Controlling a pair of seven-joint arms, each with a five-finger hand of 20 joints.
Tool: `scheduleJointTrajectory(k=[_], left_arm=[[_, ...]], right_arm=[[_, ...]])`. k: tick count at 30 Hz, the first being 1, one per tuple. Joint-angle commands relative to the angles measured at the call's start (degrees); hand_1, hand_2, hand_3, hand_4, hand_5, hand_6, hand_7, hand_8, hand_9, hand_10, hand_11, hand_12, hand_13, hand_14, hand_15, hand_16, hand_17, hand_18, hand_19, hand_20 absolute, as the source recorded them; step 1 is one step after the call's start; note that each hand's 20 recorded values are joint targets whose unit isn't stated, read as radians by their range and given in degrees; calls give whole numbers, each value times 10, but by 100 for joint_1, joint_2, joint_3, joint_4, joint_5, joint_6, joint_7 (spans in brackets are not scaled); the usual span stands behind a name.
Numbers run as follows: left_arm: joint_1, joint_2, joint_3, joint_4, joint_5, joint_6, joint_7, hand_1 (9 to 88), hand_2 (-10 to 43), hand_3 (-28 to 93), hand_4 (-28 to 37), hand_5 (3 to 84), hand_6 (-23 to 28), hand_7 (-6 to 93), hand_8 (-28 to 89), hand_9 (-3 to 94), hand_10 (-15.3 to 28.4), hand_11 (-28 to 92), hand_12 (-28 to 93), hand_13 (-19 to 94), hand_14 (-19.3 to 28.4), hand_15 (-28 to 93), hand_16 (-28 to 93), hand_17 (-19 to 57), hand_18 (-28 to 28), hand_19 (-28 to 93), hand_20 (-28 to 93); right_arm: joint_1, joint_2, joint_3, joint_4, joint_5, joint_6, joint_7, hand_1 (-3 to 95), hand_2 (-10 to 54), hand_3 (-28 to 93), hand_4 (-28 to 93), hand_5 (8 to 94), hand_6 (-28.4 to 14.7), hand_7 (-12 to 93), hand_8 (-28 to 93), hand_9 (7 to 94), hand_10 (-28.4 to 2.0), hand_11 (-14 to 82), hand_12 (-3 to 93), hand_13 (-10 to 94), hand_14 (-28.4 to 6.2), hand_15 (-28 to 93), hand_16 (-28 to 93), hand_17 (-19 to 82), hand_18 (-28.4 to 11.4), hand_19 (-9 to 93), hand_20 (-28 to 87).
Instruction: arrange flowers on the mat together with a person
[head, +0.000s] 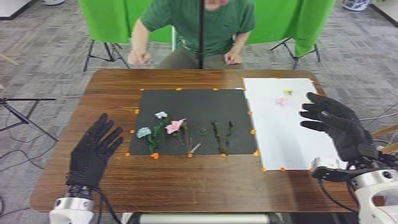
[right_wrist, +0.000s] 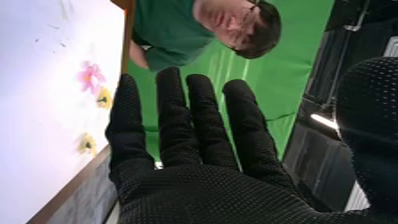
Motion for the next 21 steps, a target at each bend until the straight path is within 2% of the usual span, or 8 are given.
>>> scheduleJointTrajectory(k=[1,9,13,21], left_arm=[[33,-42,26,52,9,-38,-29,271,-46,681,-283,297,34,130,-84,207,98,154,138,196,129,191,47,-111,210,383,89],[48,-60,37,34,7,-25,-17,270,-47,682,-283,299,35,130,-85,208,98,155,137,197,130,194,46,-111,210,384,90],[85,-49,53,18,-4,17,34,271,-46,681,-283,299,35,129,-85,209,98,155,136,197,131,195,46,-111,210,385,91],[50,-98,27,35,-9,15,-21,271,-47,682,-283,300,36,128,-84,209,98,155,136,197,131,194,45,-111,211,386,92]], right_arm=[[-195,-106,175,-22,26,4,-77,188,-61,842,-242,321,-58,202,-107,323,-146,182,253,270,-118,304,243,53,-218,513,332],[-195,-285,250,0,12,-188,-53,189,-60,843,-241,322,-58,204,-109,324,-146,185,251,270,-118,308,240,54,-217,514,330],[-227,-335,285,15,-9,-253,-51,190,-58,842,-241,323,-58,205,-110,324,-147,185,251,271,-118,309,239,55,-217,515,330],[-290,-531,441,12,-5,-392,-53,192,-56,844,-242,325,-59,208,-111,328,-149,190,250,273,-117,313,237,56,-217,519,331]])
